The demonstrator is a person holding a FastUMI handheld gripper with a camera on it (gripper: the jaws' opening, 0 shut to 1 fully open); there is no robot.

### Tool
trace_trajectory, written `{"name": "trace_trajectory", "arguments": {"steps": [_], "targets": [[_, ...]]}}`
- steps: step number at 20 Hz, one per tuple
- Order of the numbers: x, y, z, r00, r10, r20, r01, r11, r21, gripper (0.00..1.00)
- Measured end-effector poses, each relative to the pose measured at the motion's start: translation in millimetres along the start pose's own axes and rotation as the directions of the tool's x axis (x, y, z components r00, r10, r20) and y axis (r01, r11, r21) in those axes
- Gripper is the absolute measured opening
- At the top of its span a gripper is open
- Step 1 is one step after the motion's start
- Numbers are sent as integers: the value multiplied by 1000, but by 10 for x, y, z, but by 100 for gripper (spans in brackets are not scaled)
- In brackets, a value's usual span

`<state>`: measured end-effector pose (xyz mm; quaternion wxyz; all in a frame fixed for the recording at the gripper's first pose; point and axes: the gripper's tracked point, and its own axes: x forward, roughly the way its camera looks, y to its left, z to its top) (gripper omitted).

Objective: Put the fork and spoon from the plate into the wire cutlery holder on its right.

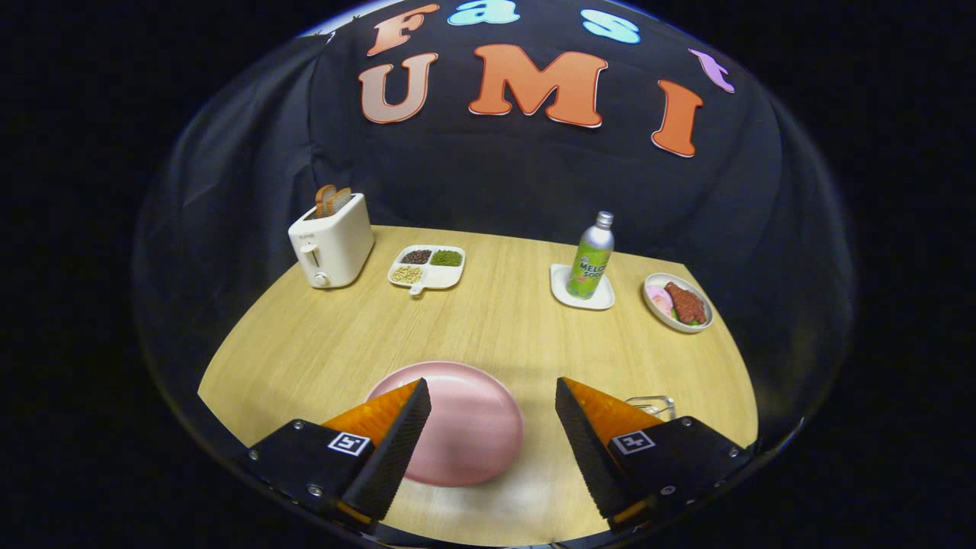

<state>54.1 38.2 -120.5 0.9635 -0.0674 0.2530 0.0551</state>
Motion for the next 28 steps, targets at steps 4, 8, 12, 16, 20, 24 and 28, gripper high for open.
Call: {"name": "trace_trajectory", "arguments": {"steps": [4, 8, 12, 16, 20, 24, 28], "targets": [[159, 346, -313, 999, 36, -24, -36, 999, 19, 99], [341, 648, -653, 994, 82, -73, -78, 995, 59, 99], [486, 701, -909, 990, 62, -131, -59, 998, 21, 88], [592, 790, -1054, 983, 65, -171, -63, 998, 13, 68], [641, 826, -1149, 977, 64, -204, -65, 998, 4, 46], [678, 899, -1247, 968, 75, -239, -71, 997, 23, 27], [688, 901, -1240, 965, 77, -249, -69, 997, 39, 5]]}}
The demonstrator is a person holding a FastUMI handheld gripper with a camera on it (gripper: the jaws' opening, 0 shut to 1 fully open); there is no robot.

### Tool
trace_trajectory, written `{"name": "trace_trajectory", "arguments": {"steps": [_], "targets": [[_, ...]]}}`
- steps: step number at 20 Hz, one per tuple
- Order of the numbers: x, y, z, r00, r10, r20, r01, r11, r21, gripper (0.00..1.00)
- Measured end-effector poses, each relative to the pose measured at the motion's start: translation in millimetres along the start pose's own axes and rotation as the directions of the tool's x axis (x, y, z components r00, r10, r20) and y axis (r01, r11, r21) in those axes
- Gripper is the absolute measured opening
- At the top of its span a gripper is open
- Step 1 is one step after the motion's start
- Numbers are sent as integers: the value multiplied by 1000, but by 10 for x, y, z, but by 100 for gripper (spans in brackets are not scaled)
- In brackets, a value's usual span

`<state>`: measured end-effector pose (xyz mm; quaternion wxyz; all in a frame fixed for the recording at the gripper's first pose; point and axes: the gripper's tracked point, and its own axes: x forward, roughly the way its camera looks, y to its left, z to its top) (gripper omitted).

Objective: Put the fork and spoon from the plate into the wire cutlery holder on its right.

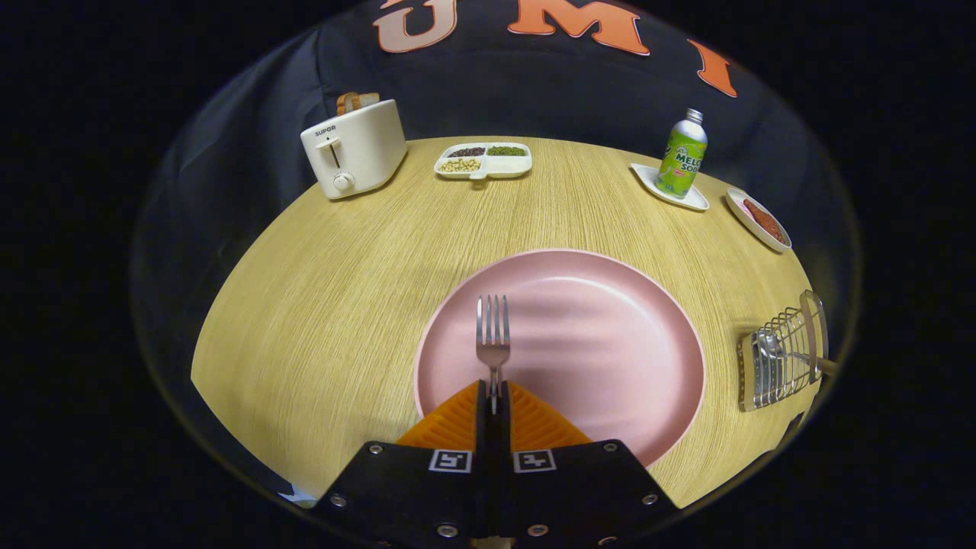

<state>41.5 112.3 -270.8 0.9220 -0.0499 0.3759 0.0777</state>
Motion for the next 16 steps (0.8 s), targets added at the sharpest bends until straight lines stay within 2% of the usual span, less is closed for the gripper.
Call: {"name": "trace_trajectory", "arguments": {"steps": [7, 16], "targets": [[-179, -161, 95, 1000, 6, 6, -6, 1000, 7, 5], [-686, -616, 184, 1000, 1, 6, -1, 999, -37, 5]]}}
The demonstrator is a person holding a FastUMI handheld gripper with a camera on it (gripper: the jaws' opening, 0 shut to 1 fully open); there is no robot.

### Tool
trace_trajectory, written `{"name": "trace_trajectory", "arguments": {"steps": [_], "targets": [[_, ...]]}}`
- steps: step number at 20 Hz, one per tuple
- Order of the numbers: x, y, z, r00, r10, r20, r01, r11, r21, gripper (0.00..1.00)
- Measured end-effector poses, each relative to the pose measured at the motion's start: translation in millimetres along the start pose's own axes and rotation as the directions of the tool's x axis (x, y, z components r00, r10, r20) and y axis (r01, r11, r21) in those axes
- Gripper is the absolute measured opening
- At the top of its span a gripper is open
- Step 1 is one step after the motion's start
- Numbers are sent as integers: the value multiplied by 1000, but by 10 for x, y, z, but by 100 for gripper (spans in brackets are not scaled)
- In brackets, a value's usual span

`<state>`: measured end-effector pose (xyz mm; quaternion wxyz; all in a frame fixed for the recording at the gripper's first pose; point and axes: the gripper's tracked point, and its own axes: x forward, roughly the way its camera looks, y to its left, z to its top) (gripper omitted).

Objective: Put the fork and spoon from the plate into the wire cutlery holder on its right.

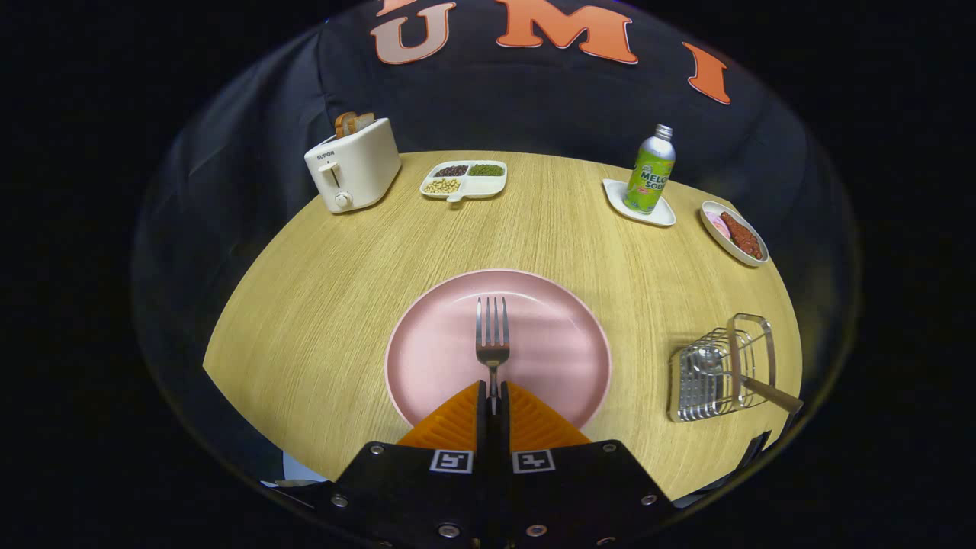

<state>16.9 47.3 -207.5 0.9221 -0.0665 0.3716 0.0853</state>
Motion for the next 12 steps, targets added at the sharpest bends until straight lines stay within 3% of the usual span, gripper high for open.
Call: {"name": "trace_trajectory", "arguments": {"steps": [6, 12], "targets": [[-325, -514, 161, 999, -49, -11, 49, 999, -1, 5], [-586, -1081, 188, 991, -85, -100, 85, 996, -6, 5]]}}
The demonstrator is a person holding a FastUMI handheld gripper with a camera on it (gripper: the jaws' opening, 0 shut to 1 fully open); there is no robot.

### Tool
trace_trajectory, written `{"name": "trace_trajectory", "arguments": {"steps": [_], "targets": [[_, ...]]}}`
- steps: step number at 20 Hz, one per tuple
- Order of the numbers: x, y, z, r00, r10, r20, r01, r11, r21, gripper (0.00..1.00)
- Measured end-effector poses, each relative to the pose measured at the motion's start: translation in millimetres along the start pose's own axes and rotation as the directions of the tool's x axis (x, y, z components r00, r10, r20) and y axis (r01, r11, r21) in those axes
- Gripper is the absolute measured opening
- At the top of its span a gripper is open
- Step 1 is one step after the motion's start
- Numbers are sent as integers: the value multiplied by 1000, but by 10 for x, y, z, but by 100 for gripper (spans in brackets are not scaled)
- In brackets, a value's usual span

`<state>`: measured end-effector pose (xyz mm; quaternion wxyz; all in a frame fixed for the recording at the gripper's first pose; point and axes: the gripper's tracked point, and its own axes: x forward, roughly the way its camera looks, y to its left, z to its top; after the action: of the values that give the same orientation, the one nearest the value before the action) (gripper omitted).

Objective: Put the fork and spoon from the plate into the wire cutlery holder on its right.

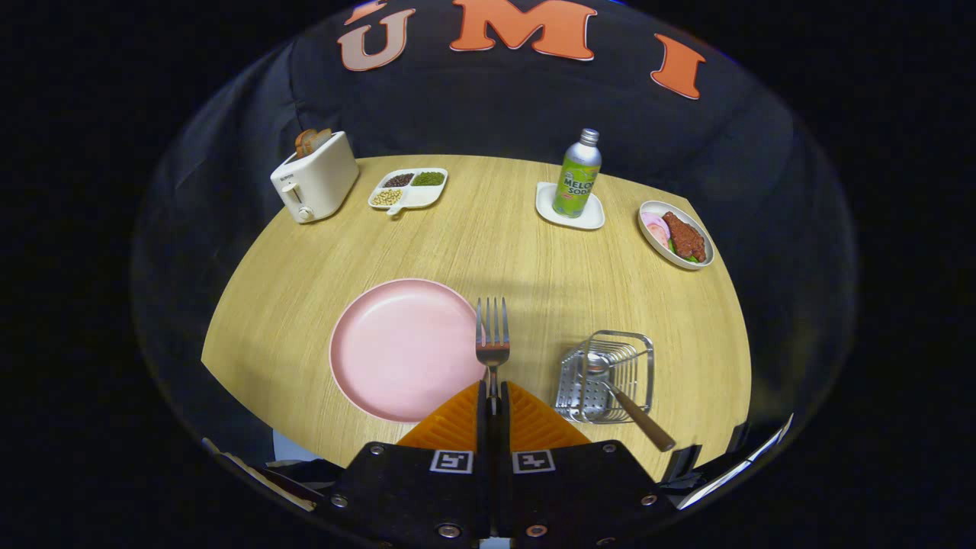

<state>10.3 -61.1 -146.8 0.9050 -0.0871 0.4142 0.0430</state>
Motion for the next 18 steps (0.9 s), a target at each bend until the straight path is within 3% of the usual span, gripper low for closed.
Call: {"name": "trace_trajectory", "arguments": {"steps": [11, 18], "targets": [[-117, -883, -22, 977, -97, -190, 74, 990, -122, 5], [46, -1027, -194, 930, -103, -353, 36, 981, -193, 5]]}}
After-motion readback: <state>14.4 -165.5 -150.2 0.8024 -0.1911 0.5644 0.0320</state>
